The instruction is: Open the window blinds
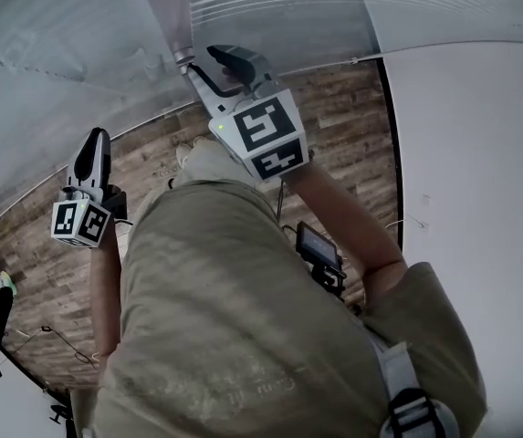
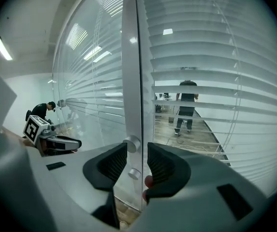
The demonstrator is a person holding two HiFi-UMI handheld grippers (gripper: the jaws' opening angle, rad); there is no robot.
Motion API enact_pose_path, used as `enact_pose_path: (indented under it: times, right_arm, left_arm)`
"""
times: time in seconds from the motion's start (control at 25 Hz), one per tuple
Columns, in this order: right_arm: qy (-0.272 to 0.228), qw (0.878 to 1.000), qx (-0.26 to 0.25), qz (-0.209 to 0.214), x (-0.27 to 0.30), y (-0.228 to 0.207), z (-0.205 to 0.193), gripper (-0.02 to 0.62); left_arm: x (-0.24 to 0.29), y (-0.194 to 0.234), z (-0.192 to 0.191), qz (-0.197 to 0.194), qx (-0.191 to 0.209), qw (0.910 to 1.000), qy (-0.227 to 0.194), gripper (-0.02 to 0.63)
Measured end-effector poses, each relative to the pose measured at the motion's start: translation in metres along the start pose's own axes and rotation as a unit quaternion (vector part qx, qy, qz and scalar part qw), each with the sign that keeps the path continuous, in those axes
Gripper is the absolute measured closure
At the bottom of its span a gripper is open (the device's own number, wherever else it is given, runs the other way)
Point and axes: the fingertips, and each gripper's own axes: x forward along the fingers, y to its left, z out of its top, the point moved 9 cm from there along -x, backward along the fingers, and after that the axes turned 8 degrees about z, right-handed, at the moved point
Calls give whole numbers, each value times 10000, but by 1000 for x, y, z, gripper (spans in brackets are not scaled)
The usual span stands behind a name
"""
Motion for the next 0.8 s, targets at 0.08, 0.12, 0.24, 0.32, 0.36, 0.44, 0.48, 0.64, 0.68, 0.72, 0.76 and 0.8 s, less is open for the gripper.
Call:
enact_pose_path:
  times: [0.08,0.12,0.24,0.32,0.36,0.44,0.48,0.64,0.68,0.72,0.76,0.8]
  right_arm:
    - [-9,10000,11,52,-6,-5,3,465]
    - [-28,10000,3,71,-8,-7,3,465]
    - [-162,9998,-88,28,-8,-9,2,465]
    - [-245,9995,-206,-26,-5,-7,7,465]
    - [-266,9992,-289,-31,-3,-4,9,465]
    - [-227,9988,-436,22,1,1,10,465]
    - [-161,9988,-467,59,3,4,9,462]
    - [86,9989,-454,-16,12,11,4,451]
    - [103,9990,-426,-93,16,13,0,453]
    - [117,9990,-384,-195,20,15,-7,453]
    - [137,9988,-343,-315,24,17,-15,453]
    - [164,9984,-320,-442,29,18,-23,453]
  left_arm:
    - [0,-8,3,92,-65,9999,-25,569]
    - [0,-11,3,140,-91,9999,-38,569]
    - [0,-11,3,293,-145,9994,-124,569]
    - [-1,-7,3,393,-168,9988,-224,569]
    - [-2,-5,4,449,-180,9985,-269,569]
    - [-7,-3,3,549,-203,9977,-350,569]
    - [-10,-3,2,587,-218,9973,-389,569]
    - [-20,1,4,642,-285,9963,-491,569]
    - [-21,5,1,628,-288,9965,-475,569]
    - [-22,9,-4,604,-287,9968,-437,569]
    - [-21,15,-11,570,-284,9972,-387,569]
    - [-21,21,-17,529,-278,9976,-337,569]
